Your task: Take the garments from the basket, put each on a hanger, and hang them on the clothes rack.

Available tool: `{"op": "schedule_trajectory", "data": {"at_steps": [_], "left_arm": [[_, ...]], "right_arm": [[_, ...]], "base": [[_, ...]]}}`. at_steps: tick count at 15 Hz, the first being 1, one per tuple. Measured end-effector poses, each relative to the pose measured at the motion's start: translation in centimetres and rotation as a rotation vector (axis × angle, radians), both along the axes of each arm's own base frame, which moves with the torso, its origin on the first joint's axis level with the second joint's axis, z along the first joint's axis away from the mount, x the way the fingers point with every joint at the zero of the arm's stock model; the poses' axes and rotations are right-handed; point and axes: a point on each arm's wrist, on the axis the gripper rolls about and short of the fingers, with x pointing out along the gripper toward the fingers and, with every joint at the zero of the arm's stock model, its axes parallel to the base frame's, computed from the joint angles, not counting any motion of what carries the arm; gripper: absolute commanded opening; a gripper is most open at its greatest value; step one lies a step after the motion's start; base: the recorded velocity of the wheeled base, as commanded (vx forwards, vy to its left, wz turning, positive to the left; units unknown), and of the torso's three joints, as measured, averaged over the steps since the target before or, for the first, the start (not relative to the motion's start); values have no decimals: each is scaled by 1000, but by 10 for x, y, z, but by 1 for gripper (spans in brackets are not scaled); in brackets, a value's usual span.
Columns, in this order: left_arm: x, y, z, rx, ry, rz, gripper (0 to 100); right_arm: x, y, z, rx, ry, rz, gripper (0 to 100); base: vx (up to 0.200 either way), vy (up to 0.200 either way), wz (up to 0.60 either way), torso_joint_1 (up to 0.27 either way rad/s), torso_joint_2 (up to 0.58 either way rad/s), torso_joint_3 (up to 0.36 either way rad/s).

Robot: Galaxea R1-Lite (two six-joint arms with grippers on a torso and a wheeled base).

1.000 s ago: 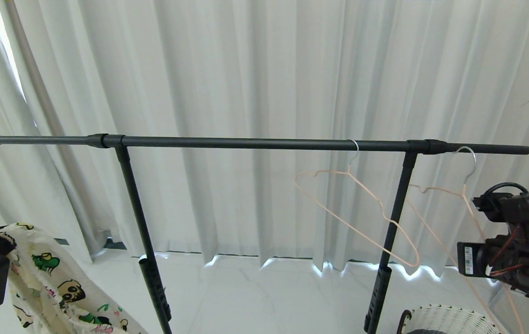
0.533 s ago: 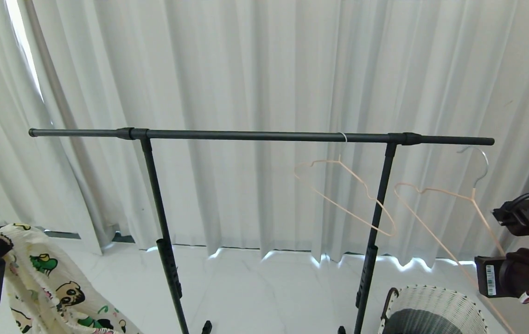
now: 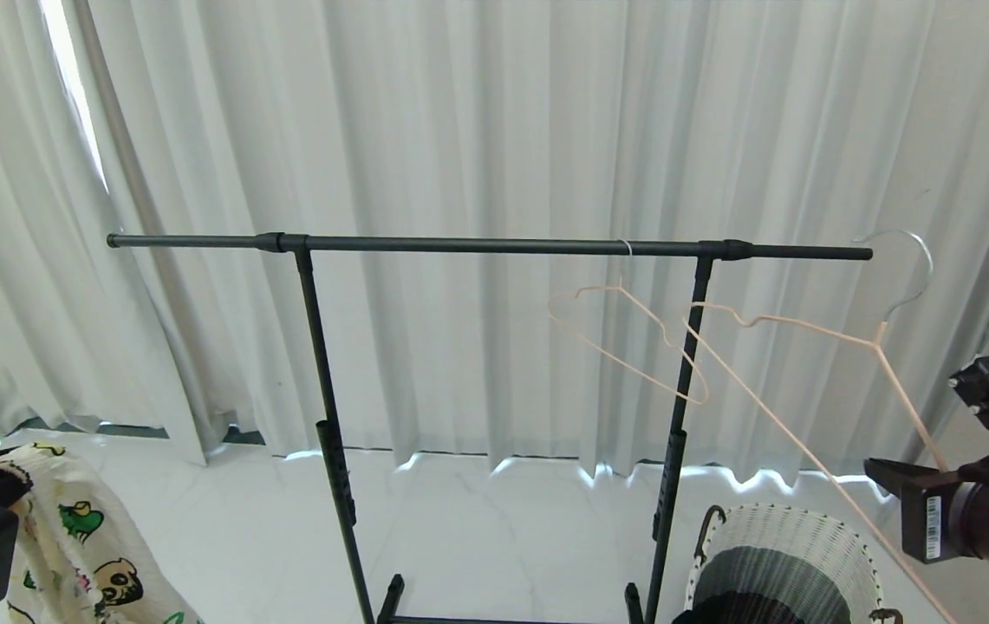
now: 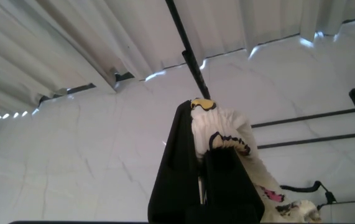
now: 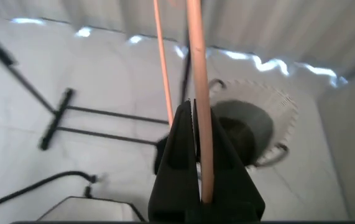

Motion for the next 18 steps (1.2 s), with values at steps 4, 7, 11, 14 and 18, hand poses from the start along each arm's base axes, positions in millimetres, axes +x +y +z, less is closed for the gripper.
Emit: {"op": "schedule_trajectory", "data": {"at_steps": [4, 7, 11, 14, 18], "left_arm": [[2, -3, -4, 4, 22, -21, 0], [13, -6, 0, -35, 36, -1, 0], [44, -17, 15, -144, 39, 86, 0], [79, -41, 26, -250, 22, 199, 0], [125, -86, 29, -300, -11, 300, 0]], "right_arm": [[-18, 22, 5, 63, 9, 265, 0], [-32, 39, 4, 82, 36, 443, 0], [-45, 56, 3, 126, 93, 612, 0], [-53, 68, 9, 165, 117, 723, 0], [-54, 85, 22, 217, 87, 771, 0]], "base": [[0, 0, 0, 0, 0, 0], [0, 0, 0, 0, 0, 0], [0, 0, 0, 0, 0, 0], [0, 0, 0, 0, 0, 0], [0, 0, 0, 0, 0, 0]]}}
